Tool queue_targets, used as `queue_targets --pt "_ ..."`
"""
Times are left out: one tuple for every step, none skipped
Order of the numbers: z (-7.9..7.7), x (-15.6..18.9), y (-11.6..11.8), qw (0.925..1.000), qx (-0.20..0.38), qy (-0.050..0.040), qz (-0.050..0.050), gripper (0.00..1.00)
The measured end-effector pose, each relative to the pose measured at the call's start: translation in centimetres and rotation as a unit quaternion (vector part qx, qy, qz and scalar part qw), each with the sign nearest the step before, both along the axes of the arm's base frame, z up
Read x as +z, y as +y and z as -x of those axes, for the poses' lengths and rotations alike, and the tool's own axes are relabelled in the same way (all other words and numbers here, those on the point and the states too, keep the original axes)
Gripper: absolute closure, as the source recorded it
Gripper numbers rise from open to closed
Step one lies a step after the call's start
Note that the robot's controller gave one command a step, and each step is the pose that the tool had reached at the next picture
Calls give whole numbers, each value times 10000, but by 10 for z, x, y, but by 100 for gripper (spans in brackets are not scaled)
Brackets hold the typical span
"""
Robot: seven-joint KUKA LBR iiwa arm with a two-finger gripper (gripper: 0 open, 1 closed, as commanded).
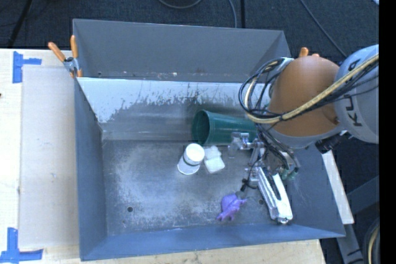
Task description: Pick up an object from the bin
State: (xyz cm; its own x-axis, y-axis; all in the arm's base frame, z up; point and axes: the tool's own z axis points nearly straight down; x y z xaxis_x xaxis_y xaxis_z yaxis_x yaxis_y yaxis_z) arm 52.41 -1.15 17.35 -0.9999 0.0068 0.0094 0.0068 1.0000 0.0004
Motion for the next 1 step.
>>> queue_targets --pt "-2 4 0 10000 2 -38 1 0"
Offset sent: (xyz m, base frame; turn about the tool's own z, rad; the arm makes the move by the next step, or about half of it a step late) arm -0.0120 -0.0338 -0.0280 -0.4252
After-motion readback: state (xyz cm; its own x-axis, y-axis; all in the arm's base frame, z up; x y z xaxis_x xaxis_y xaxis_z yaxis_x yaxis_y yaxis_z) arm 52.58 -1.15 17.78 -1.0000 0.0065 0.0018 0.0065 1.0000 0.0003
